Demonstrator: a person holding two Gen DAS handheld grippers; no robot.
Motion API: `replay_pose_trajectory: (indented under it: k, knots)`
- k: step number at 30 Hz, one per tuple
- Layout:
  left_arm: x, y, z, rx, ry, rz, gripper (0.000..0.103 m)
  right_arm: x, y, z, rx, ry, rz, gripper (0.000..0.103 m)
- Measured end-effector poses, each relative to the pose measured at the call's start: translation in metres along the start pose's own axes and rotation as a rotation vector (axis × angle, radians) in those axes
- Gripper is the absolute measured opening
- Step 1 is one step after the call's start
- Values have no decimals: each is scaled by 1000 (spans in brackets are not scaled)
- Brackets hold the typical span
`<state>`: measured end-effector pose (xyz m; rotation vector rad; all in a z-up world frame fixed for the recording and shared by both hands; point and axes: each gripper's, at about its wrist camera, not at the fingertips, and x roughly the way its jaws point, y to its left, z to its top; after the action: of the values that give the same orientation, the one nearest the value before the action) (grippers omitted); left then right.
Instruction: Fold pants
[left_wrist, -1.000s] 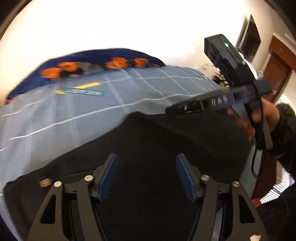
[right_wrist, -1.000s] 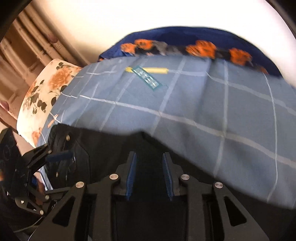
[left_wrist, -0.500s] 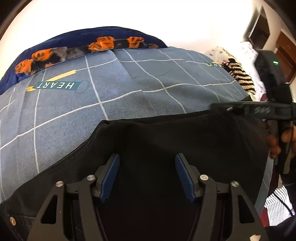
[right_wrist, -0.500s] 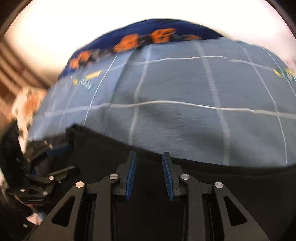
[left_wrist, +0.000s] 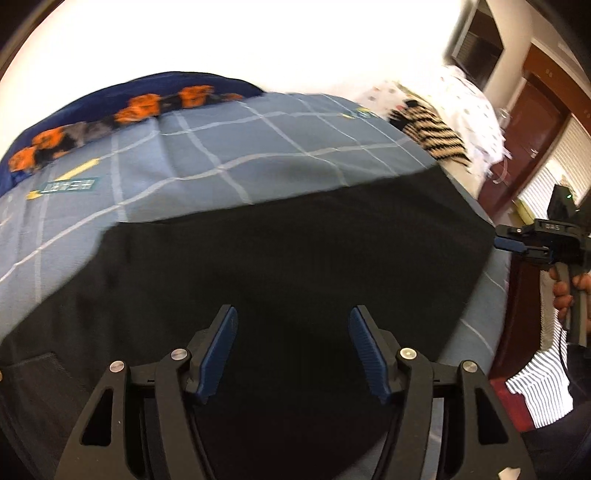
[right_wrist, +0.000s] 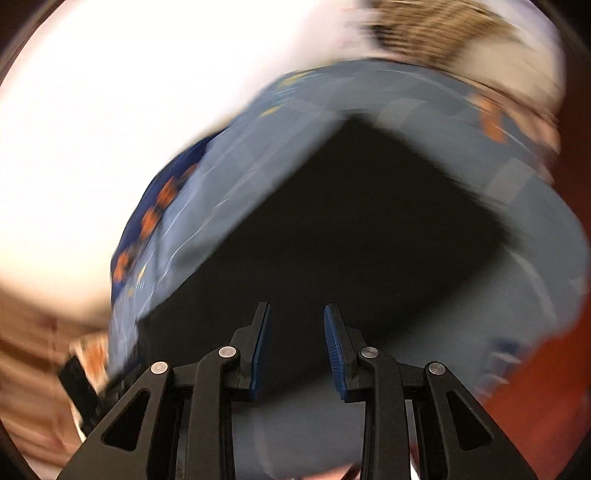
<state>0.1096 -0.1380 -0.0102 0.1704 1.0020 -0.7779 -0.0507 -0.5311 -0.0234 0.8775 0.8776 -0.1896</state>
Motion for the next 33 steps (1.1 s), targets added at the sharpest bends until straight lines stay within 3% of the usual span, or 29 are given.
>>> replay_pose_trajectory:
  k: [6,17,24,26,29,33]
  knots:
    - [22,-43,-3,66,52,-22,60,-13,-59,4,143,-45,-26,31]
    - [46,-62,-6,79,97,1,61,-3,-87,32,179,-151,-8,30]
    - [49,-71,-8,123,78,32,67,6,-90,45,181,-175,13,7]
    - [48,-67,-6,96,74,-3,68,3,-85,45,176,-179,26,7]
    - [41,-49,3,-21,72,-119,68,-8,-71,47,184,-199,101,7]
    - [17,-21,14,-110,10,-110,68,-15,-30,53,130,-197,176,7]
